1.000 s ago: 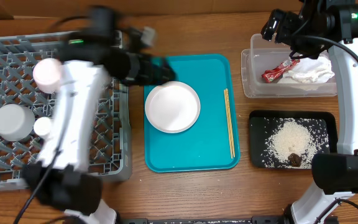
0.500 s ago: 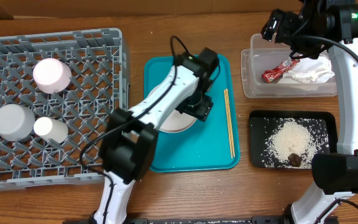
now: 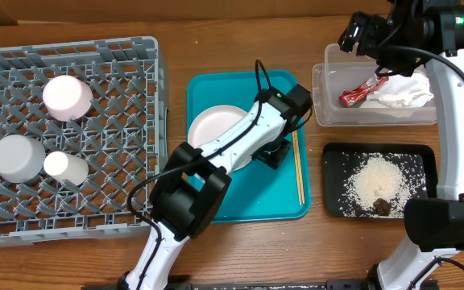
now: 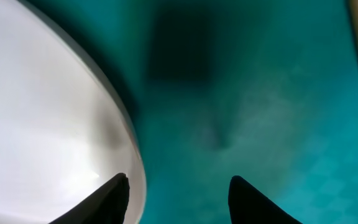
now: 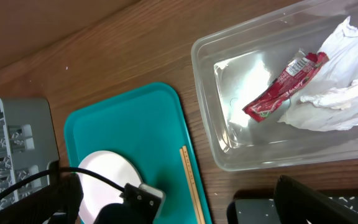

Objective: Sort waste into correct bins and load items into the dishwasher
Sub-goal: 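Grasp the white plate rim with the left gripper, then carry the white plate to the rack and stand it upright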

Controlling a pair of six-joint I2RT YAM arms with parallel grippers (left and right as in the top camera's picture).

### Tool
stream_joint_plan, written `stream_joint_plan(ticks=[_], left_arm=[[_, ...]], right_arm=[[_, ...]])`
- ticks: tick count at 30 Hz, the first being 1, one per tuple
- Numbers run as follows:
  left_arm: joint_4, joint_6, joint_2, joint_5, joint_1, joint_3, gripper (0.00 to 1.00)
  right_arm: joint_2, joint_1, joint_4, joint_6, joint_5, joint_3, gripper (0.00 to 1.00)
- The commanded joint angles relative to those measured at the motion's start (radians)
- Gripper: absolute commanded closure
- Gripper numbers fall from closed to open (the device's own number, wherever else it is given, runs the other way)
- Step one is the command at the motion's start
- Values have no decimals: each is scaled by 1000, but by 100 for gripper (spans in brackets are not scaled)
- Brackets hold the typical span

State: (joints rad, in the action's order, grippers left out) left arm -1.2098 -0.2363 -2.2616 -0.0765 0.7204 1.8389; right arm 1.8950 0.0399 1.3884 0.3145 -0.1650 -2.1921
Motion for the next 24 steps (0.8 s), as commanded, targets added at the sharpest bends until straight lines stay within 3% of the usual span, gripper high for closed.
stream_joint_plan(ticks=[1, 10, 12, 16, 20, 24], left_arm=[[12, -33, -23, -46, -27, 6, 47], [38, -25, -23, -23, -62, -42, 53], [37, -14, -23, -23, -62, -42, 63], [32, -14, -19, -23, -58, -40, 94], [-31, -14, -17, -23, -58, 17, 96], [-171, -33, -17, -23, -60, 224, 96]], right_arm=[[-19, -3, -3, 7, 8, -6, 0], [-19, -3, -3, 7, 8, -6, 0], [-19, -3, -3, 7, 8, -6, 0], [-19, -3, -3, 7, 8, -6, 0], [-19, -3, -3, 7, 8, -6, 0], [-19, -3, -3, 7, 8, -6, 0]])
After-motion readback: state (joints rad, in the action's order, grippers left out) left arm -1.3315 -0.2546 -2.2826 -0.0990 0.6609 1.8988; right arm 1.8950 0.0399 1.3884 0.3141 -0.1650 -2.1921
